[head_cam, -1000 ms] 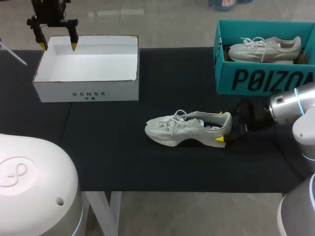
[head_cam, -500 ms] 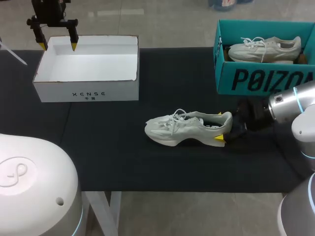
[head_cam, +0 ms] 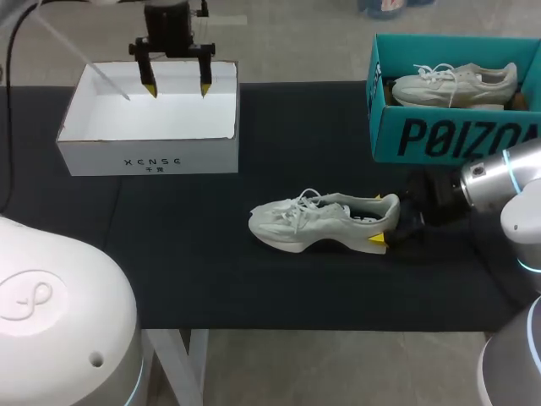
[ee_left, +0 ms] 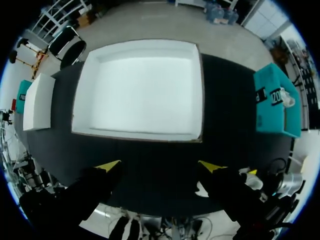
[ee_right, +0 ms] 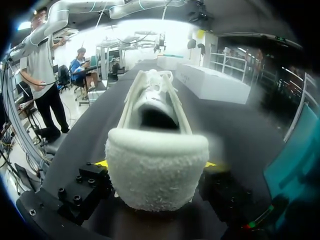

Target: Take the shoe out of the shoebox, open the shoe tongue, remove and reinsert the insole, then place the shoe into the shoebox

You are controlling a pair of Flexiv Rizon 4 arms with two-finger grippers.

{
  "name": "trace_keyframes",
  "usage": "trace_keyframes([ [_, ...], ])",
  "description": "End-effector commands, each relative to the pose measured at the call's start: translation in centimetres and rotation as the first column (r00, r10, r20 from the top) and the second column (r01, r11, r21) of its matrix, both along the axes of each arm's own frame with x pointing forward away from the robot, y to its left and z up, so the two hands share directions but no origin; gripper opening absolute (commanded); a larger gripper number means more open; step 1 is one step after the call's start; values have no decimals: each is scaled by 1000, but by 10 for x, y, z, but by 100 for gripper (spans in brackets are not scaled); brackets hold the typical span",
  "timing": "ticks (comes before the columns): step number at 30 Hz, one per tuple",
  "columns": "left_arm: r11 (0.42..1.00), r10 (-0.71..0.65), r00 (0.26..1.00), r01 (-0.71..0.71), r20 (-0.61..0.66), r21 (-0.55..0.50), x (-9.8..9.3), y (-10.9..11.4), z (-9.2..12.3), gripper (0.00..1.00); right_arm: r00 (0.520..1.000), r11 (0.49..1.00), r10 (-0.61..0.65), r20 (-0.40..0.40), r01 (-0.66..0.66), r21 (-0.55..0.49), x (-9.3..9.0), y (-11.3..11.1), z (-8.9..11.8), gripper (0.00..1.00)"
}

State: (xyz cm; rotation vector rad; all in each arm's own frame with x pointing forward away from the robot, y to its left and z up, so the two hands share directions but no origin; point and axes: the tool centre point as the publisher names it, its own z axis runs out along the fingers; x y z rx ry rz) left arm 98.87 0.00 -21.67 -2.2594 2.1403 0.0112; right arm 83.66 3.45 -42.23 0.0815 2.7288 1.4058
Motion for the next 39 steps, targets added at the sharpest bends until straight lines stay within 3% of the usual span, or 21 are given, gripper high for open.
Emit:
trace_keyframes([
  [1,997,-35,999,34,18,65,-7,-37,-2,100,1000,1000,-2,0,2,-7,-5,-2,-5,0],
  [22,996,-67,998,66,2,60,-10,-44,-2,100,1000,1000,-16,15,17,-18,6,-15,-9,0],
  [27,997,-50,998,48,48,57,-33,-79,-3,100,999,1000,-2,33,3,-25,11,-8,-12,0],
  [39,994,88,991,-81,102,-67,-88,-126,1,100,999,1000,2,36,-1,-23,13,-4,-13,0],
])
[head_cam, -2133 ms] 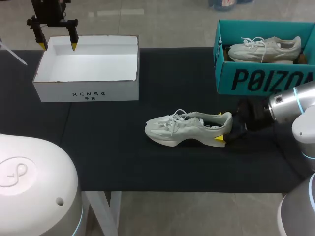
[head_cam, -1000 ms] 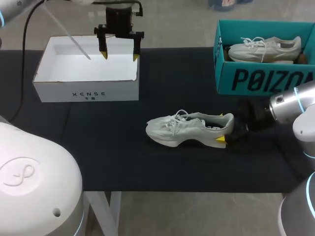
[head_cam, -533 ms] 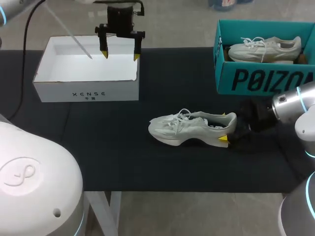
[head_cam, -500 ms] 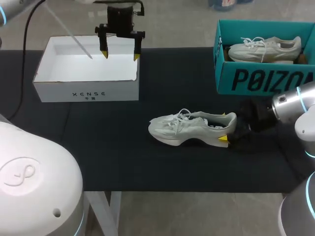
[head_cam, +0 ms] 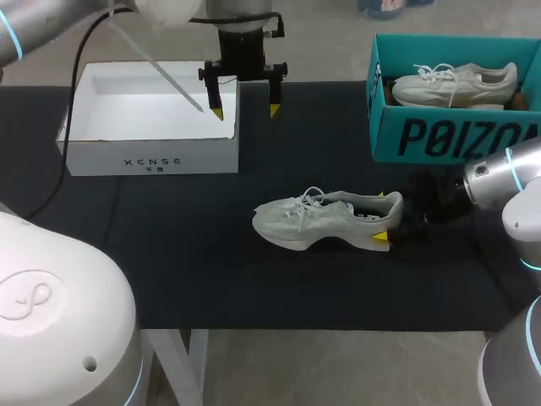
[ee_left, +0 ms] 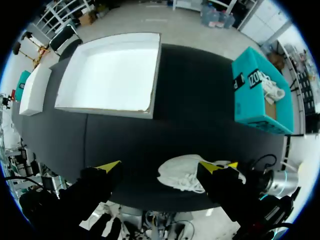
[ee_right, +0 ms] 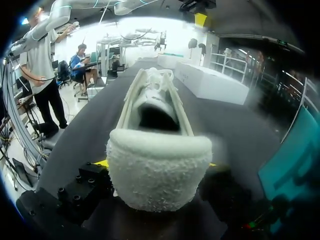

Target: Take the shoe out of the shoebox, open the shoe tongue, remove and reinsert the insole, then place the shoe into the shoebox

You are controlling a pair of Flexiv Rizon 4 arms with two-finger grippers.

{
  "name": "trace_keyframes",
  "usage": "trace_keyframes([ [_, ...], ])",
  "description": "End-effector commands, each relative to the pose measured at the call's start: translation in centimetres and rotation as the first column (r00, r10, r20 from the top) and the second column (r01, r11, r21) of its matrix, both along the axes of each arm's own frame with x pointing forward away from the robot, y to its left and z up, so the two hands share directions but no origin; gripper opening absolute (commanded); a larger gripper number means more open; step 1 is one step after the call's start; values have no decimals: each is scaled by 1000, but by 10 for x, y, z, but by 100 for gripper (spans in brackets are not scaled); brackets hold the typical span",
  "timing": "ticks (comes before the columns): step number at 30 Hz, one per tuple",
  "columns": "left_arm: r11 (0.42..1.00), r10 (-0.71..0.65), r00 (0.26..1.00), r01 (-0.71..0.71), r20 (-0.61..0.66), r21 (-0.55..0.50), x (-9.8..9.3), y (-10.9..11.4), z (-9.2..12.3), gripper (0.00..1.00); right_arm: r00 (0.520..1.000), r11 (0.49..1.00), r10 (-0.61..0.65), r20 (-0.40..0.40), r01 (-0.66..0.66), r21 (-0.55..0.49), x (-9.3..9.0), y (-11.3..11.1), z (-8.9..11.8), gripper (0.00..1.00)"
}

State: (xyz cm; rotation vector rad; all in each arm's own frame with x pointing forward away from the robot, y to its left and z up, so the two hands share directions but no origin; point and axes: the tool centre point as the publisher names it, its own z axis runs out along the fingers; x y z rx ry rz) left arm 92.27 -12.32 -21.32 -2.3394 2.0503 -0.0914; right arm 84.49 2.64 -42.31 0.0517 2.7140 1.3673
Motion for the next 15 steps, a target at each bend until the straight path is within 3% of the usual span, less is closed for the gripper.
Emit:
trace_keyframes([
  [1,999,28,998,-27,59,-17,-27,-6,-3,100,1000,1000,-1,1,1,-3,5,4,-12,0],
  [8,998,50,997,-47,57,-49,-55,-35,-9,100,1000,1000,-1,1,1,-3,5,4,-12,0],
  [15,985,-139,990,139,1,-104,-74,-83,-29,100,1000,1000,-1,1,1,-3,5,4,-12,0],
])
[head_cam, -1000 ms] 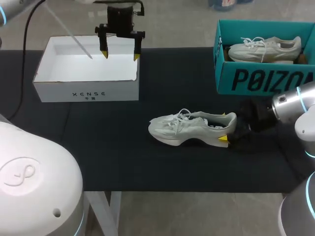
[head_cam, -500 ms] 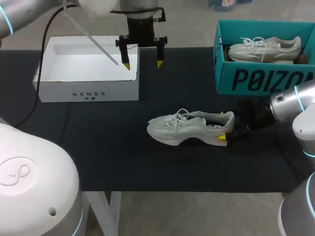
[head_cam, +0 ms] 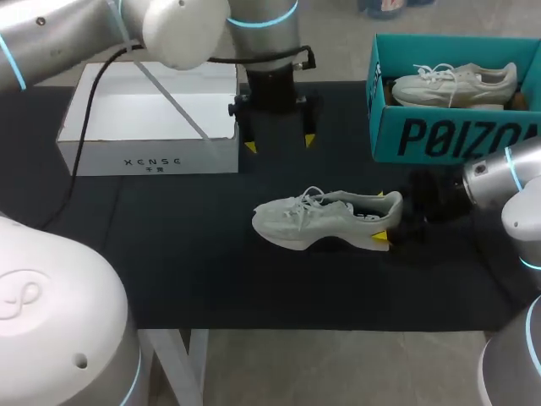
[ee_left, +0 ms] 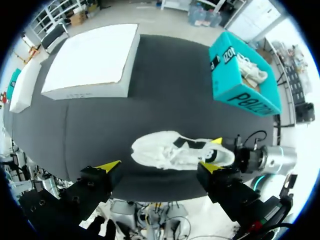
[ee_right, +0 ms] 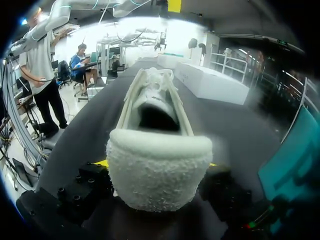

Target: Take the shoe out of the shoebox, open the shoe tongue, remove and reinsert the insole, then place the shoe into the shoebox

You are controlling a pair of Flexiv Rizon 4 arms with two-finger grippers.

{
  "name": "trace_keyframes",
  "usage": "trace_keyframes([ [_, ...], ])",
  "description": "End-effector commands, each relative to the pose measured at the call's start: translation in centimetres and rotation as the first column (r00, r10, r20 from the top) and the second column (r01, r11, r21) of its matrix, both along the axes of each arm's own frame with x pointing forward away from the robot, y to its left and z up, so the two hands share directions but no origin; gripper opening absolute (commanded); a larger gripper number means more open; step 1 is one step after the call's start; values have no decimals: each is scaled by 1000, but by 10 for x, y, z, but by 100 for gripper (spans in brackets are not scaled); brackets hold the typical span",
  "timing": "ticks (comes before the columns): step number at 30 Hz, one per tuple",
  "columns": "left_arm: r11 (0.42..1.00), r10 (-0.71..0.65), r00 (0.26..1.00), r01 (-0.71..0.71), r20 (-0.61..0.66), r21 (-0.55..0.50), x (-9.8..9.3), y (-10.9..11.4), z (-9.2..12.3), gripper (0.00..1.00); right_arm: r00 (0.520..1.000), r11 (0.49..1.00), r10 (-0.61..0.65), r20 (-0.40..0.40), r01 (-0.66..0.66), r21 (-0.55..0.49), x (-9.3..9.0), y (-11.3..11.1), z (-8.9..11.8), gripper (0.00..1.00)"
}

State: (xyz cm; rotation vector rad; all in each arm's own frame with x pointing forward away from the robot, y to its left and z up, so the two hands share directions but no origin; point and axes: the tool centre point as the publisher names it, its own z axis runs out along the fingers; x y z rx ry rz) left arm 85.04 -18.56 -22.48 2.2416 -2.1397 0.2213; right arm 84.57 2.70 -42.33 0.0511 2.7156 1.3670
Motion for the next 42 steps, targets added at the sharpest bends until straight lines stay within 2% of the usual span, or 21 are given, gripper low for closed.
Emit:
trace_keyframes([
  [1,997,-75,997,75,-30,-8,-4,-27,-21,100,1000,1000,-1,2,2,-3,4,3,-12,0],
  [5,989,-148,987,148,-61,-8,-9,-52,-38,100,1000,1000,-1,2,2,-3,4,3,-12,0],
  [18,968,-242,967,246,-84,47,-3,-102,-73,100,1000,1000,-1,2,2,-3,4,3,-12,0],
  [27,942,-300,946,315,-126,120,-2,-114,-97,100,1000,1000,-1,2,2,-3,4,3,-12,0],
  [33,928,-322,939,339,-123,157,-3,-121,-107,100,1000,1000,-1,2,2,-3,4,3,-12,0],
  [42,896,-313,943,333,-115,293,-7,-118,-113,100,1000,1000,-1,2,2,-3,4,3,-12,0],
])
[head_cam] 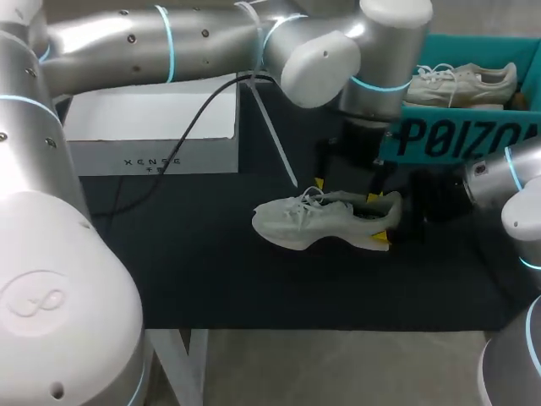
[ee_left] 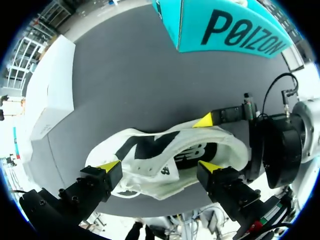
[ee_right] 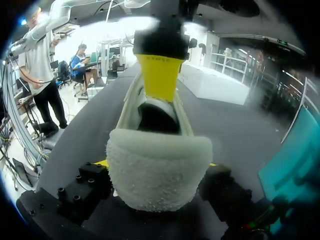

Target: Take the shoe out of the shoebox, open the shoe tongue, remove and reinsert the insole, then place the shoe into the shoebox

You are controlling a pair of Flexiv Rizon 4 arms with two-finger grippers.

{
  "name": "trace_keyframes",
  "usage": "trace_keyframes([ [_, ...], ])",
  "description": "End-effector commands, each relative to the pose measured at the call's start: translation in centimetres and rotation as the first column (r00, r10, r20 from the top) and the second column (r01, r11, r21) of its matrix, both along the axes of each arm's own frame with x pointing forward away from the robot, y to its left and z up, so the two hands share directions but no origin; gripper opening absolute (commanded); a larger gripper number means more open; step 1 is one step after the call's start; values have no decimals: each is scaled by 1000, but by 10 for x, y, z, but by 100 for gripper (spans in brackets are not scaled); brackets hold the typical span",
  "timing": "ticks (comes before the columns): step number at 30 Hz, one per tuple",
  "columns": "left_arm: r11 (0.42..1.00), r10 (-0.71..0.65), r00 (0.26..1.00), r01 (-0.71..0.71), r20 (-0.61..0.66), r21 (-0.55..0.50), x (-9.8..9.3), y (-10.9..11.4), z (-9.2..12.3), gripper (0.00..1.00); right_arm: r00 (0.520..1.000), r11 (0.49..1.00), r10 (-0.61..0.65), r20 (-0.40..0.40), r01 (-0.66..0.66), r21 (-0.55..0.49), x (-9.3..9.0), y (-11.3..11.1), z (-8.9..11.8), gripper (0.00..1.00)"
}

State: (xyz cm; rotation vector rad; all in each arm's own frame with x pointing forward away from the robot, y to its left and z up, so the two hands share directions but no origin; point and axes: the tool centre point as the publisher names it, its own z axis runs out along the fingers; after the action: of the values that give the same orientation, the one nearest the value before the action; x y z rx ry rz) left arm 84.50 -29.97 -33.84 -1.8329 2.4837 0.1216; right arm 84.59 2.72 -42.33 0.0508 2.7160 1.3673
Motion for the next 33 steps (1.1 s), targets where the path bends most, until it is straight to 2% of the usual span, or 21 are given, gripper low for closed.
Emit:
trace_keyframes([
  [1,993,1,999,-6,37,116,-2,-2,0,100,1000,1000,-2,2,2,-3,4,3,-12,0],
  [4,988,8,999,-16,51,155,-1,1,-5,100,1000,1000,-2,2,2,-3,4,3,-12,0],
  [17,985,36,999,-41,34,166,-1,15,-24,100,1000,1000,-2,2,2,-3,4,3,-12,0],
  [23,975,85,995,-93,47,204,-3,40,-14,100,1000,1000,-2,2,2,-3,4,3,-12,0],
  [27,970,126,989,-139,75,199,-5,58,7,100,1000,1000,-2,2,2,-3,4,3,-12,0],
  [28,971,132,988,-145,78,190,-5,61,11,90,1000,1000,-2,2,2,-3,4,3,-12,0],
  [30,974,144,987,-153,69,164,-6,64,16,84,1000,1000,-2,2,2,-3,4,3,-12,0],
  [32,979,153,987,-158,51,125,-7,65,19,61,1000,1000,-2,2,2,-3,4,3,-12,0],
  [33,983,155,987,-158,36,97,-7,65,21,43,1000,1000,-2,2,2,-3,4,3,-12,0],
])
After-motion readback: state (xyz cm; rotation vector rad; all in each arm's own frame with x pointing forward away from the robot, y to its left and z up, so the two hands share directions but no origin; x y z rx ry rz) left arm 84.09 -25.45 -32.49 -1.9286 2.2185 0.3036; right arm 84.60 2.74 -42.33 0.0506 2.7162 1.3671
